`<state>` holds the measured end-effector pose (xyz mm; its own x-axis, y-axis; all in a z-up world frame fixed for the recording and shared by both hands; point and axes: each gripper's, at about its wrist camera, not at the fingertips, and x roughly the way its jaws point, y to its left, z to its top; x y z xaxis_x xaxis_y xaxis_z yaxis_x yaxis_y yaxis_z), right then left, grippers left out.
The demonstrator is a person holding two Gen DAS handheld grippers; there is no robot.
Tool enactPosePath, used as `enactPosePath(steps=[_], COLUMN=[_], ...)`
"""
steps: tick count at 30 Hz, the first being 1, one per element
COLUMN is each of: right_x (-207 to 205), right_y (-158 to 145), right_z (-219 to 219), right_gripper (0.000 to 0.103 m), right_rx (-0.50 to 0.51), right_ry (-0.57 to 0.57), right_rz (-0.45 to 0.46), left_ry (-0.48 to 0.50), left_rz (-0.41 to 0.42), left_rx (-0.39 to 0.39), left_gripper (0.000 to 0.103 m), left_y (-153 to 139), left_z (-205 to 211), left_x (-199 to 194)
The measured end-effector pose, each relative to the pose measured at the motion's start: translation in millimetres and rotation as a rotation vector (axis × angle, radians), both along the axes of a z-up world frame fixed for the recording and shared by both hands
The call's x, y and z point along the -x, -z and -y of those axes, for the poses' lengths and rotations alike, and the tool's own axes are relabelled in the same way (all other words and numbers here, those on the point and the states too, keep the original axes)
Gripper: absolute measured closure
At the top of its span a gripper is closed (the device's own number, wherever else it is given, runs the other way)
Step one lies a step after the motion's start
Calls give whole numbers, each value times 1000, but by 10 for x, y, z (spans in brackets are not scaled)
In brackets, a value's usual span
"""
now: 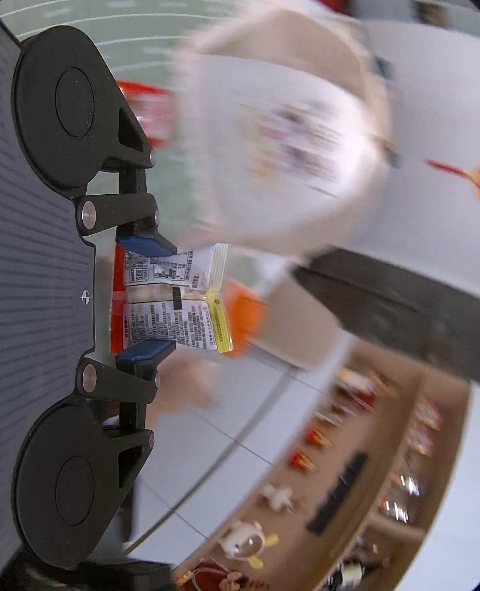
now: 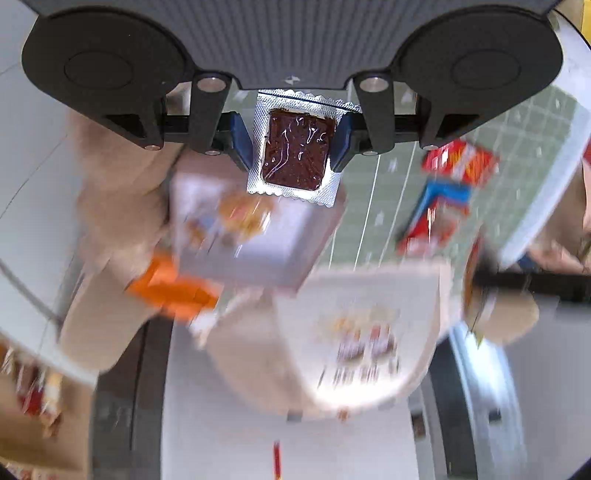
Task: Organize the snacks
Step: 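Drop the chocolate into the pink box with the right gripper while the left gripper drops the white packets in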
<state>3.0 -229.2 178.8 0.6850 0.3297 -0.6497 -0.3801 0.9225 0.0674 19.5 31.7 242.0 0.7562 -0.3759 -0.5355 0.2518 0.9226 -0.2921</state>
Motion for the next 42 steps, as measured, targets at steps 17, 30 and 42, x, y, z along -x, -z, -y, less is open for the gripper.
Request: enactPosePath(steps=[17, 30, 42], right_x=[46, -434, -1612], right_y=[104, 164, -803], right_z=[607, 323, 3], right_gripper=[57, 57, 26], right_rx=[-97, -110, -133], right_ry=[129, 117, 147], right_rz=[2, -76, -52], left_ry=[73, 42, -103], left_rz=[-12, -253, -165], left_rx=[22, -16, 241], left_gripper=[49, 51, 51], left_y=[-27, 1309, 1054], left_z=[868, 775, -26], left_x=[-1511, -1456, -813])
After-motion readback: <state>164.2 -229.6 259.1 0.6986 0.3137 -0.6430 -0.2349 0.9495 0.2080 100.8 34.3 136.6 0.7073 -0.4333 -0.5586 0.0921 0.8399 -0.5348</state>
